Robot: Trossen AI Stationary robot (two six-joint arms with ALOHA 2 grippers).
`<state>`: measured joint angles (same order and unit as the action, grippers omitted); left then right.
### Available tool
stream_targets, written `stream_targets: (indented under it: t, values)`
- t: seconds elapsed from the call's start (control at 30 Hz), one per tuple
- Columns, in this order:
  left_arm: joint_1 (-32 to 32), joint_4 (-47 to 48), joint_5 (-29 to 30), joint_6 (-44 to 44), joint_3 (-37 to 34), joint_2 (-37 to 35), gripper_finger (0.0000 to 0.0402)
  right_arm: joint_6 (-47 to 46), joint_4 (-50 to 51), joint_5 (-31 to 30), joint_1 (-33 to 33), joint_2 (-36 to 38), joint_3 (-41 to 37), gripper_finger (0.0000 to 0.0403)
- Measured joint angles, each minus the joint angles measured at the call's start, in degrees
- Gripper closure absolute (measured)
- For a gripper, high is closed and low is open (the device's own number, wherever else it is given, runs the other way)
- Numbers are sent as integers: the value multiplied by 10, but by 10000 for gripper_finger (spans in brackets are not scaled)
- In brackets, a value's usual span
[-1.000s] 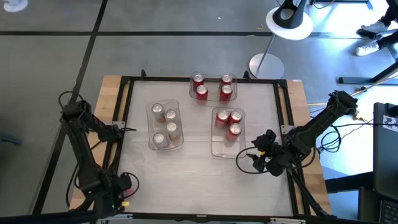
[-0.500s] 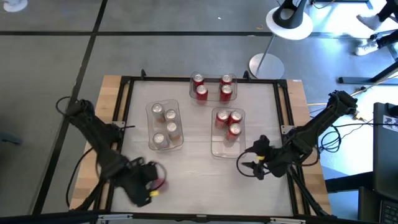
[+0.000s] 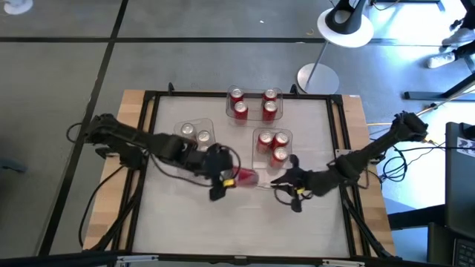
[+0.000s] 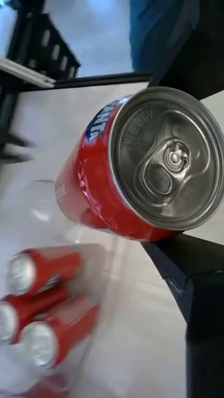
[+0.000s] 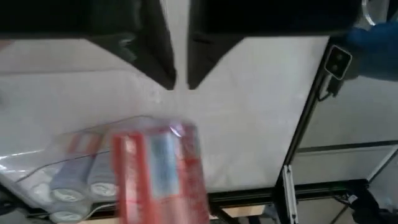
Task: Sort soda cans
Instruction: Put the red soda can into the right transparent bin
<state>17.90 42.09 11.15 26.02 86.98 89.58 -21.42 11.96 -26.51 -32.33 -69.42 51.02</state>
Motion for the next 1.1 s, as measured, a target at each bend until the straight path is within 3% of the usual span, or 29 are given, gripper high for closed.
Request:
stream_targets:
  t: [0.13,0.27,0.4,0.5,0.63,0.87,0.97,1.1]
  values:
    - [-27,-36,-22,-47,0,14,116,36,-41,50,51,-35,0,396]
    - [-32,-17,-27,-79,0,20,116,69,-65,76,69,-44,-1,382]
    - [-34,15,-24,-74,-2,25,116,89,-63,66,69,-29,11,395]
    - [-34,-20,-21,-99,0,24,114,116,-83,46,80,-36,11,398]
    - [-40,-15,-8,-119,0,23,113,123,-92,92,108,-67,11,399]
    - [-64,-79,-6,-189,-2,24,114,128,-90,96,137,-92,10,398]
    - [-85,-93,-6,-194,-8,24,114,129,-54,82,141,-80,11,398]
    - [-111,-116,-6,-192,-21,22,114,114,84,43,140,-37,44,398]
